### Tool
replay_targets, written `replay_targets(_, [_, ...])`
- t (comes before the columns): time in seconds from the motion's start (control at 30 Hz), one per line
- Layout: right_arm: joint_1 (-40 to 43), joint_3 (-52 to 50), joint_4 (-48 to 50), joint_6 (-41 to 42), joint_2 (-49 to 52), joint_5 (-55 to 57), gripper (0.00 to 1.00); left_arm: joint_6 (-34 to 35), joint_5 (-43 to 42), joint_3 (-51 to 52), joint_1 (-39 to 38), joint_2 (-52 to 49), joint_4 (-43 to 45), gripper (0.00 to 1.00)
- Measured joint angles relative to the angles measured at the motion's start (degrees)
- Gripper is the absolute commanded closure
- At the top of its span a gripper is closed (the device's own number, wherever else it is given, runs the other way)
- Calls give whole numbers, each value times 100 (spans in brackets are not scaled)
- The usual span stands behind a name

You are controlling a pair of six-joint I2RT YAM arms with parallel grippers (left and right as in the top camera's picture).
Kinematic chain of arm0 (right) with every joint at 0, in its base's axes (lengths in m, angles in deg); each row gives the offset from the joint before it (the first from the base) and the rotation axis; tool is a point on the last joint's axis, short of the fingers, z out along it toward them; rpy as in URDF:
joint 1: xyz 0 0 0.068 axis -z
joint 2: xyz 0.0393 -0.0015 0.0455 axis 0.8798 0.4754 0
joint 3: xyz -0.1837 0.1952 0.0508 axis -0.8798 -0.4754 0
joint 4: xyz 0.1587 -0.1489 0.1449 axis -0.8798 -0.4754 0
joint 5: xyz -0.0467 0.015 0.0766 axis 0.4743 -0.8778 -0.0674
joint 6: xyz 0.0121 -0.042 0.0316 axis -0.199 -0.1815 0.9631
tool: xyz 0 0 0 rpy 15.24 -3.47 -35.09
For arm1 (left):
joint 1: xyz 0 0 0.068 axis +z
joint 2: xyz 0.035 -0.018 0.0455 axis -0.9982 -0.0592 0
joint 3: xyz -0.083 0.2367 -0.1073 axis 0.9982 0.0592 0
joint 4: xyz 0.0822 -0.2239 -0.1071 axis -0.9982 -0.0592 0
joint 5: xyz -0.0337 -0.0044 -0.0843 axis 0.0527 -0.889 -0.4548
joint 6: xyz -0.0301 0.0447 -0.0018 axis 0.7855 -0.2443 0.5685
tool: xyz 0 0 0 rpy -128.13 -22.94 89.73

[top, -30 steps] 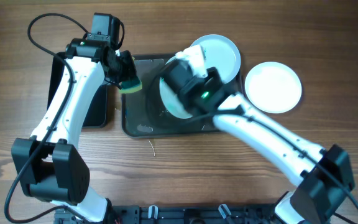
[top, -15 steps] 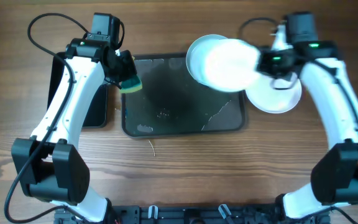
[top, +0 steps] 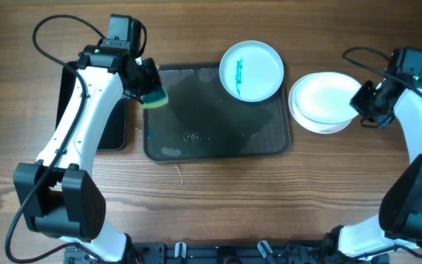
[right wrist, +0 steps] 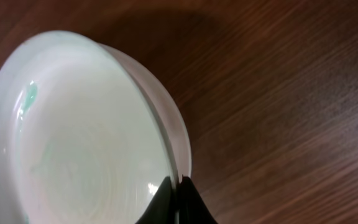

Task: Clean dirty plates on tray and stack at the side
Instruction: 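Carry the cleaned plate right and stack it on the plate beside the tray, then reach the right gripper to the last streaked plate and grip its rim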

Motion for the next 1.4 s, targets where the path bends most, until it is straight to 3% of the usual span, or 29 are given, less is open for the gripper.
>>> replay_targets(0.23, [-116,-363,643,37,2,46,57,2,-2,0,0,0,17,96])
replay_targets(0.5, [-487,402,-374,-221,2,-122,49,0,-2,0,0,0,37,96])
replay_targets(0.63, [-796,1438,-348,-398,2,-682,50,0,-2,0,2,0,37,96])
replay_targets(0.87, [-1453,1788,251,-396,232,-1294,53,2,-2,0,2,0,37,96])
replay_targets(1.1, [-2157,1790,310,-103,1502,-1414,73,0,-2,0,0,0,46,96])
replay_targets(1.27, [-2487,1788,372,389,1980,-1386,82,2,-2,0,2,0,46,96])
replay_targets(1.4, [-2588,1790,461,678,2052,-1259,83,2,-2,0,2,0,50,96])
